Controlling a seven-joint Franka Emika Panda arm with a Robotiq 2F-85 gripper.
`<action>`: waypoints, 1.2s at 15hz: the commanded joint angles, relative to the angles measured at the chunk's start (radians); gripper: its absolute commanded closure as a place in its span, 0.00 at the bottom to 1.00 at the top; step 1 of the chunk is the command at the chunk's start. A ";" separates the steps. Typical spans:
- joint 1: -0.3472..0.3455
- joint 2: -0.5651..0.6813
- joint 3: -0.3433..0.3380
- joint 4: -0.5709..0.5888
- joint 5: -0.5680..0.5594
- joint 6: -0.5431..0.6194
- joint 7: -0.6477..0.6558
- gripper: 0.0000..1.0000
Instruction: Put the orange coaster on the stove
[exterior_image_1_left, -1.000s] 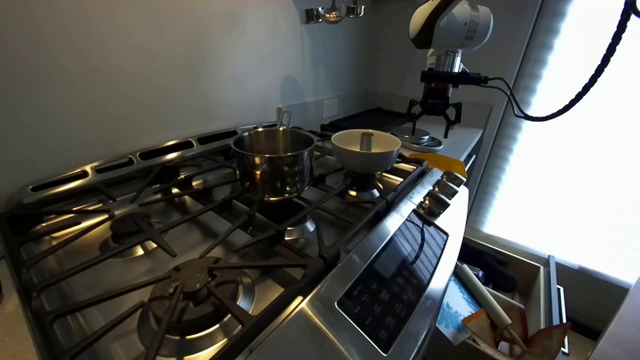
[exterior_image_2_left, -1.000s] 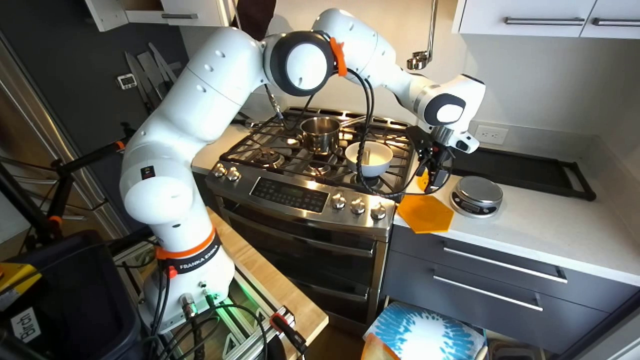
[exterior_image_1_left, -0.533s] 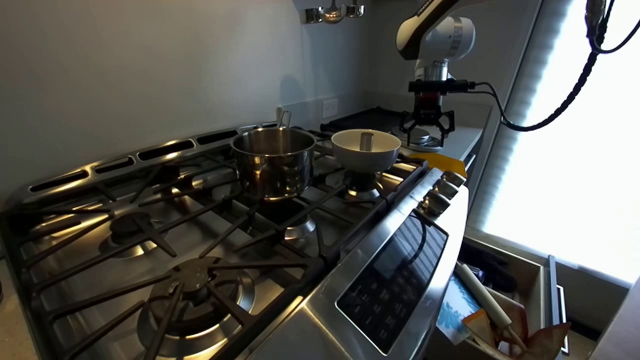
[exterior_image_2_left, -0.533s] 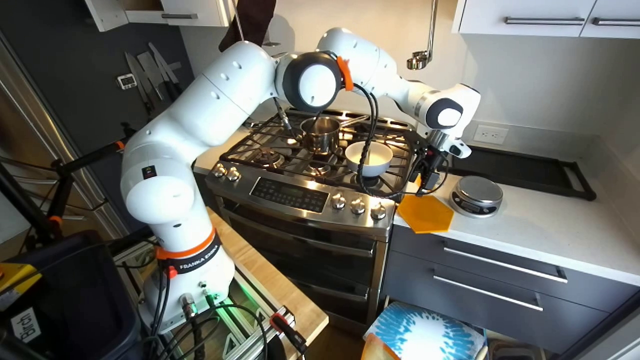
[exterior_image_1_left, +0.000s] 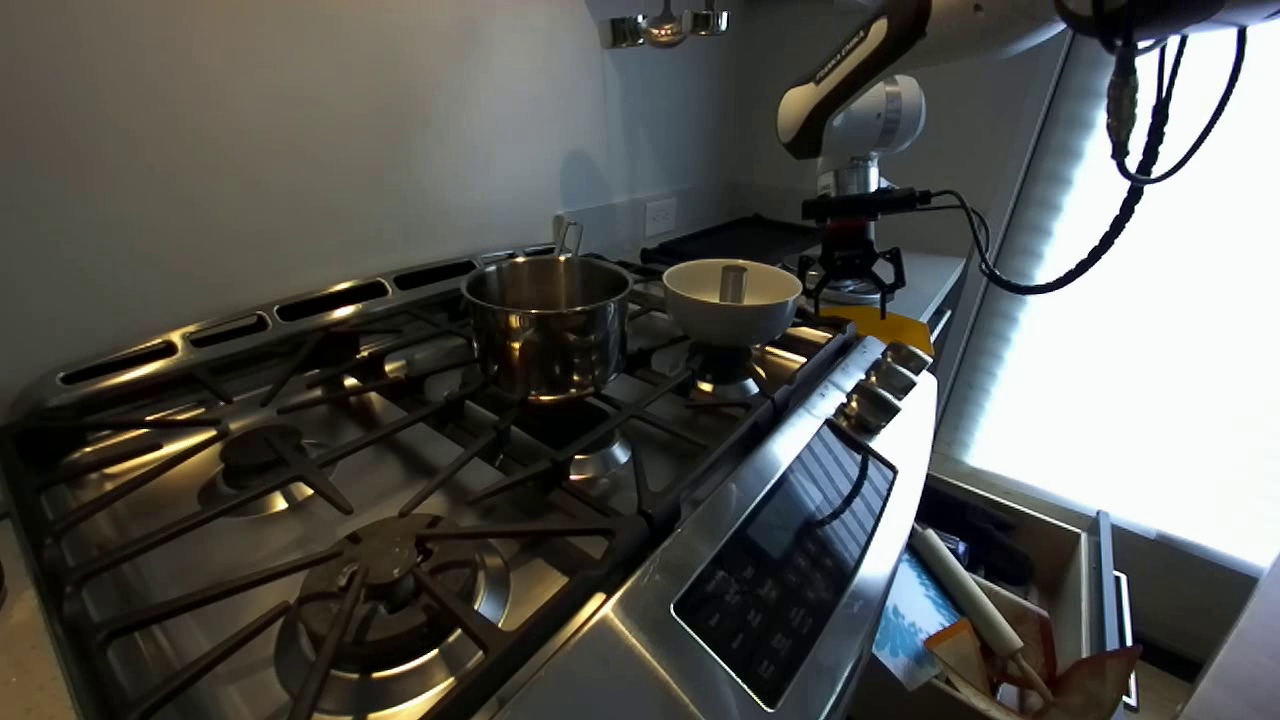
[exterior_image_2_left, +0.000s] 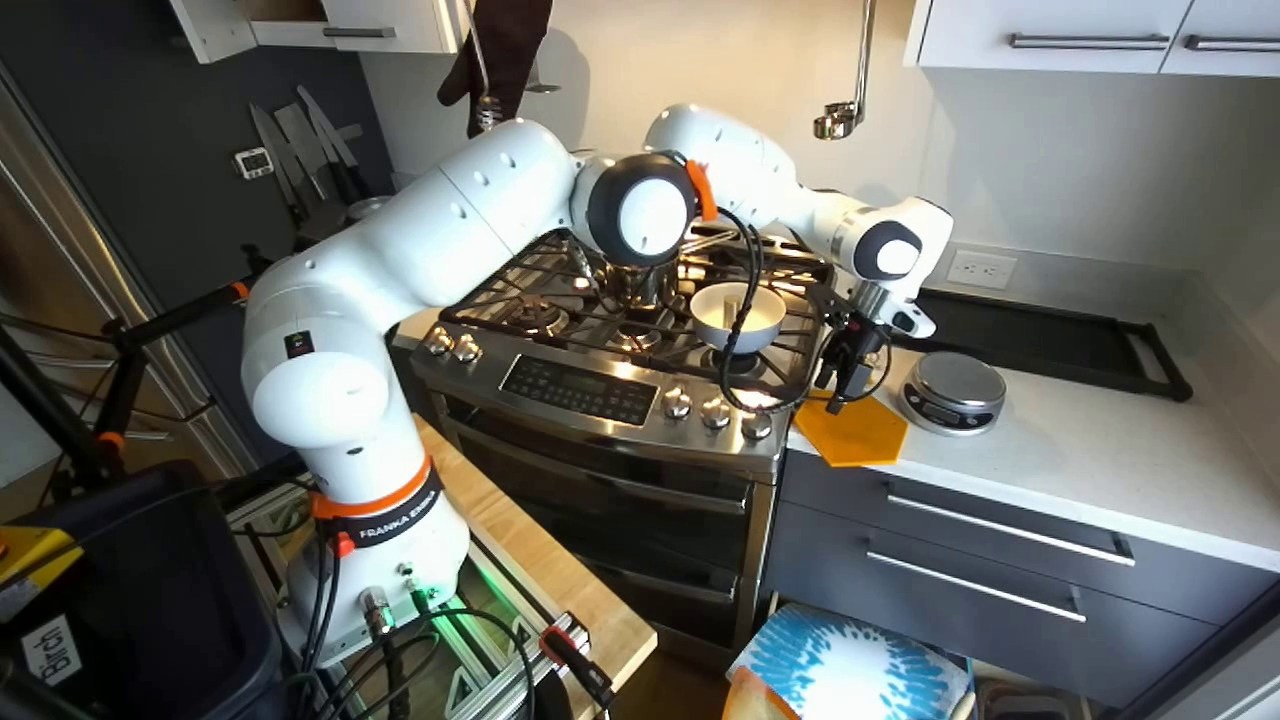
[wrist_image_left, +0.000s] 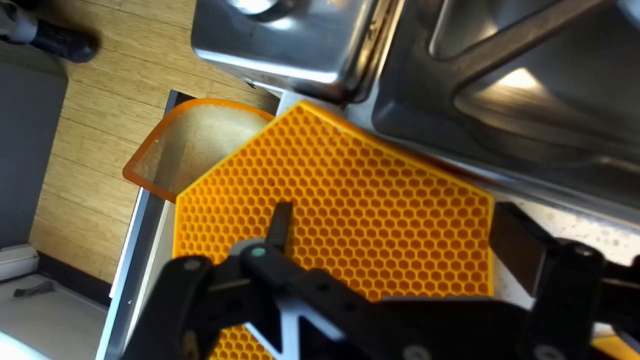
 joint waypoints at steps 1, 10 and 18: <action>-0.008 0.077 -0.006 0.120 -0.011 -0.012 0.023 0.00; -0.007 0.139 0.007 0.229 -0.016 -0.087 0.017 0.00; 0.002 0.192 -0.005 0.303 -0.016 -0.195 0.013 0.49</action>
